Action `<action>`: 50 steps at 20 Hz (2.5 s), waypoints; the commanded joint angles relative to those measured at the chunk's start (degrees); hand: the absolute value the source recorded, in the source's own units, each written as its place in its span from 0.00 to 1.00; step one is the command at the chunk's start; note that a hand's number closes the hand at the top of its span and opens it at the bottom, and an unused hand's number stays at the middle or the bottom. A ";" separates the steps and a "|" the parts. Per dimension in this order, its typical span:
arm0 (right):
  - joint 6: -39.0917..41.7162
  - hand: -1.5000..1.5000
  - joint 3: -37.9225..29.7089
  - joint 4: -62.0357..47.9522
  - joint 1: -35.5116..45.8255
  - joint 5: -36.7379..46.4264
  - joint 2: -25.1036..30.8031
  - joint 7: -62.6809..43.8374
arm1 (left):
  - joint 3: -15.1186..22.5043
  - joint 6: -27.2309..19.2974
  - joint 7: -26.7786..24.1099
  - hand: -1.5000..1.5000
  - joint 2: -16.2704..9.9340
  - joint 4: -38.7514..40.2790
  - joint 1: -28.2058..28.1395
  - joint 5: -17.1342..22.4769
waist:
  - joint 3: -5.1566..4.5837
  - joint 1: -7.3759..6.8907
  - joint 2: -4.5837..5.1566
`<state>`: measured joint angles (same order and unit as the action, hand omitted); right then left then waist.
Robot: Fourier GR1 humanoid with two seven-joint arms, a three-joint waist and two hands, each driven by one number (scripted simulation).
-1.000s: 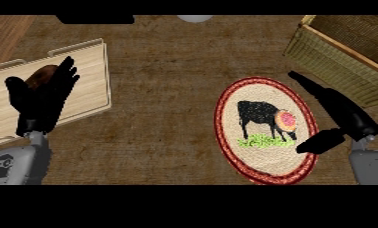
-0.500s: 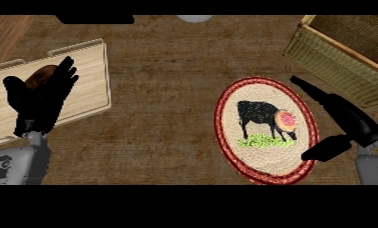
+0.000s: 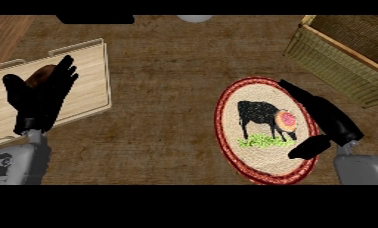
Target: Pick the cupcake from the placemat and place it in the basket
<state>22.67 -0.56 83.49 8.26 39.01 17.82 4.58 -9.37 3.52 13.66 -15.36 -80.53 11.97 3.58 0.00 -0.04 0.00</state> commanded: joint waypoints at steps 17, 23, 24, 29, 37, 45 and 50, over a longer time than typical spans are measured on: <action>-9.59 1.00 7.05 -5.45 11.75 14.07 -17.28 -26.25 | -0.42 0.87 -1.05 0.50 0.65 2.73 2.80 -1.44 | -0.09 -1.71 0.14; -16.46 1.00 15.07 -8.68 26.00 9.91 -17.69 -53.04 | 1.73 0.43 -1.14 0.50 2.52 3.49 4.14 -2.57 | -0.10 -4.04 0.39; -18.46 1.00 19.23 -10.07 26.00 7.37 -17.72 -56.85 | 1.00 1.88 0.33 0.50 0.85 2.40 3.40 -1.68 | -0.03 -3.72 0.17; -34.67 1.00 24.91 -10.15 33.60 -2.07 -17.79 -64.65 | 0.68 1.29 -0.20 0.50 1.61 3.40 4.16 -1.50 | 0.02 -3.58 0.30; -50.54 1.00 28.94 -7.18 48.44 6.45 -17.81 -68.54 | 0.42 0.32 0.08 0.50 1.61 2.88 4.10 -2.01 | -0.07 -2.06 -0.28; -43.65 1.00 19.44 -14.31 61.01 15.05 -17.80 -76.40 | -1.36 2.26 -2.06 0.50 0.09 3.54 2.05 -0.68 | -0.09 -0.88 -0.09; -33.44 1.00 12.79 -13.49 67.21 15.32 -13.65 -75.61 | -0.79 0.16 -2.14 0.50 1.72 3.57 0.99 -1.96 | -0.07 0.16 -0.19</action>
<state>-17.87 16.20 71.10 69.91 53.59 1.93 -64.32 -10.09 4.31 12.89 -14.22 -78.61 13.02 2.19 -0.06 -0.51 -0.29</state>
